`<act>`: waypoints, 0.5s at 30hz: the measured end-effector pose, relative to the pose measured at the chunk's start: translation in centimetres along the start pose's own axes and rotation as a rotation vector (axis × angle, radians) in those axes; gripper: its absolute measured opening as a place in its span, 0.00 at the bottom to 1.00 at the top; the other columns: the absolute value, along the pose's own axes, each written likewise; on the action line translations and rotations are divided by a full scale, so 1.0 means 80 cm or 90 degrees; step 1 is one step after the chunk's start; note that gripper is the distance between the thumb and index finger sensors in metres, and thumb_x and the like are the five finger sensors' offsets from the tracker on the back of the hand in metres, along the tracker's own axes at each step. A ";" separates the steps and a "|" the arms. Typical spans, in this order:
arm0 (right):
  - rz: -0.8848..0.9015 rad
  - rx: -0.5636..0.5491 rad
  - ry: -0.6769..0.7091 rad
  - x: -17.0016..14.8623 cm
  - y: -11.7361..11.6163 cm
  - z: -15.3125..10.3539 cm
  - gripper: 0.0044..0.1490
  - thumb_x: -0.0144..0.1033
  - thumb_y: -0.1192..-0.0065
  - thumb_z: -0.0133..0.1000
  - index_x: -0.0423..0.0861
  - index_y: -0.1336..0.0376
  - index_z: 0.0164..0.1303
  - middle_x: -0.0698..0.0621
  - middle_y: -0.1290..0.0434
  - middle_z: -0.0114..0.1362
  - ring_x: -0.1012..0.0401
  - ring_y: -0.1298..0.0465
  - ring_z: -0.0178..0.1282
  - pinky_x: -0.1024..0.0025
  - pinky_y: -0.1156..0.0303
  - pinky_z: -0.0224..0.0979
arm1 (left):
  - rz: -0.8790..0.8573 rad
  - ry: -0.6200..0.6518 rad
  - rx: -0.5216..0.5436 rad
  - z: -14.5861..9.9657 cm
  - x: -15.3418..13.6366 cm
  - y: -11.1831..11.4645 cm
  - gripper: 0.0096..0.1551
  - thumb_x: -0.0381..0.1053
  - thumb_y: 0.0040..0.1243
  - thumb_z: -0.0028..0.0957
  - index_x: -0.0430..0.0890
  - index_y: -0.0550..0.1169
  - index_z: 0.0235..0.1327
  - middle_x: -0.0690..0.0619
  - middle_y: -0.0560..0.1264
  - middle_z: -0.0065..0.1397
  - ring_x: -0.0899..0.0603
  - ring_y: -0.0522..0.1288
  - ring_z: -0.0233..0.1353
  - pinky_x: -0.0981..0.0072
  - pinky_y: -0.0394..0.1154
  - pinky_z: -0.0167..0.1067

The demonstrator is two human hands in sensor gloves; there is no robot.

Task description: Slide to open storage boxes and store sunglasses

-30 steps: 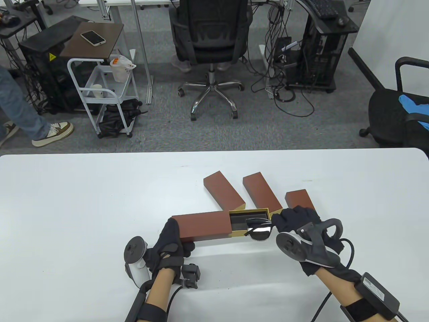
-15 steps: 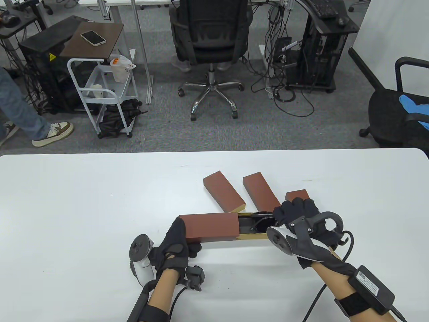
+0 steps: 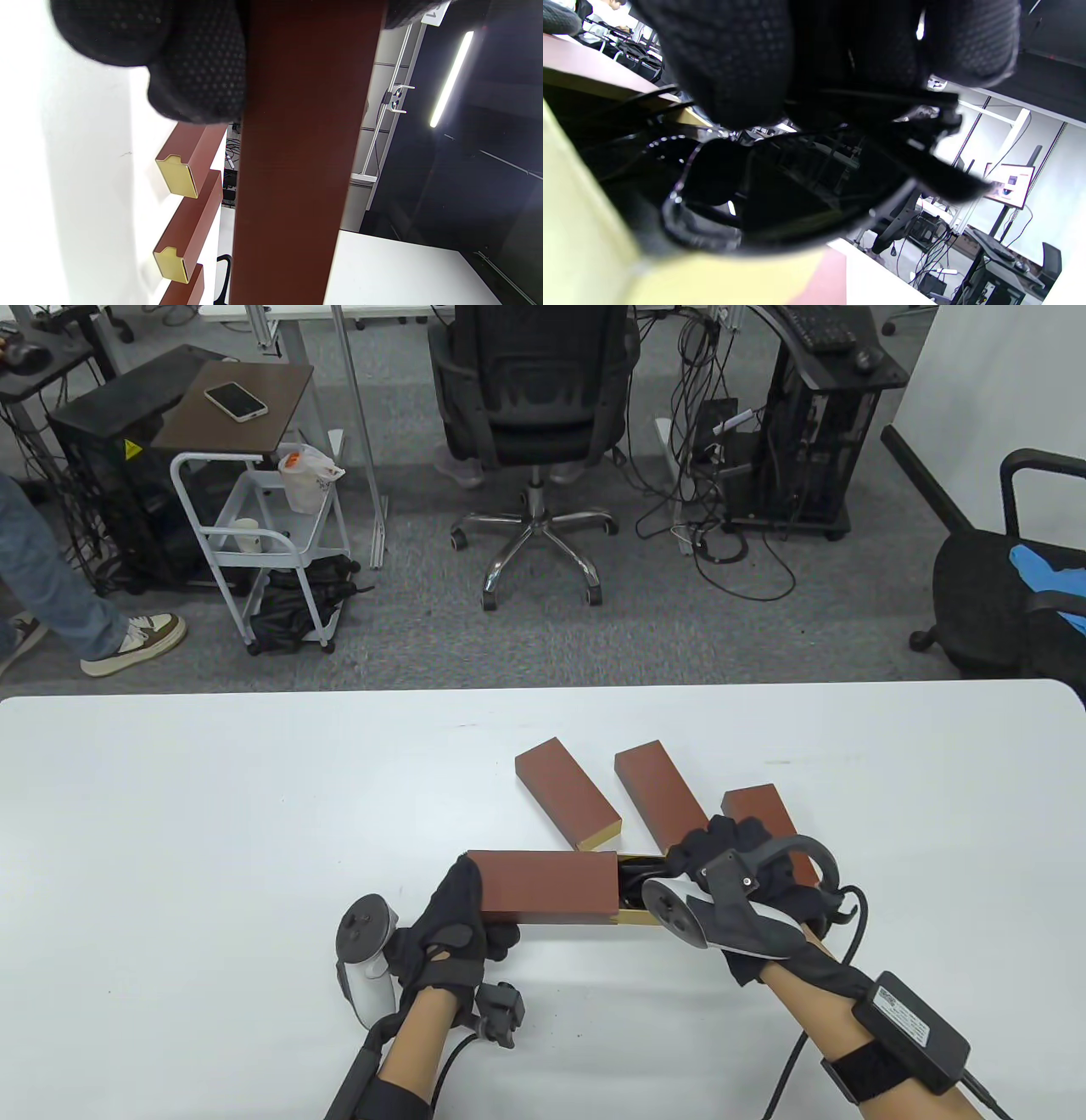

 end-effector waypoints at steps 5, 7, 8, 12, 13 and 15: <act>0.028 0.019 -0.001 0.003 -0.004 0.005 0.22 0.41 0.23 0.34 0.59 0.23 0.40 0.54 0.17 0.50 0.54 0.18 0.47 0.55 0.22 0.55 | 0.003 0.002 -0.016 0.001 0.000 0.004 0.46 0.71 0.43 0.54 0.44 0.59 0.79 0.46 0.81 0.54 0.48 0.83 0.41 0.52 0.79 0.41; 0.031 0.022 -0.002 0.004 -0.004 0.006 0.22 0.41 0.23 0.33 0.59 0.23 0.39 0.54 0.16 0.49 0.55 0.18 0.47 0.56 0.22 0.54 | -0.002 0.002 -0.022 0.001 0.000 0.005 0.46 0.71 0.43 0.54 0.44 0.59 0.79 0.46 0.81 0.54 0.47 0.83 0.41 0.52 0.79 0.40; 0.035 0.024 -0.002 0.005 -0.004 0.007 0.22 0.42 0.23 0.33 0.59 0.23 0.39 0.54 0.16 0.49 0.55 0.17 0.46 0.56 0.21 0.54 | -0.002 0.002 -0.024 0.001 0.000 0.005 0.46 0.71 0.43 0.54 0.44 0.59 0.79 0.46 0.81 0.55 0.47 0.83 0.41 0.51 0.79 0.41; 0.062 0.030 -0.006 0.008 -0.006 0.009 0.23 0.42 0.22 0.33 0.59 0.23 0.39 0.54 0.16 0.49 0.55 0.17 0.46 0.56 0.21 0.54 | -0.007 0.001 -0.039 0.002 0.000 0.007 0.46 0.71 0.42 0.54 0.44 0.59 0.79 0.46 0.80 0.55 0.47 0.83 0.41 0.51 0.79 0.41; 0.058 0.029 -0.005 0.009 -0.006 0.009 0.23 0.42 0.22 0.33 0.59 0.23 0.39 0.54 0.16 0.49 0.55 0.17 0.46 0.56 0.21 0.54 | -0.005 0.002 -0.039 0.002 0.000 0.008 0.46 0.71 0.42 0.54 0.44 0.59 0.79 0.46 0.80 0.55 0.48 0.83 0.42 0.52 0.79 0.41; 0.053 0.024 -0.004 0.011 -0.007 0.009 0.23 0.43 0.22 0.33 0.59 0.23 0.39 0.54 0.16 0.49 0.55 0.17 0.46 0.57 0.21 0.53 | -0.005 0.000 -0.036 0.002 -0.001 0.008 0.46 0.71 0.42 0.54 0.44 0.59 0.79 0.46 0.80 0.55 0.48 0.83 0.41 0.52 0.79 0.41</act>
Point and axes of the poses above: the tracker on the back of each hand, its own x axis roughly to the thumb side, its own z axis roughly from the wrist to the fingertips, y = z × x, the point moved 4 cm from there along z, roughly from the wrist to the fingertips
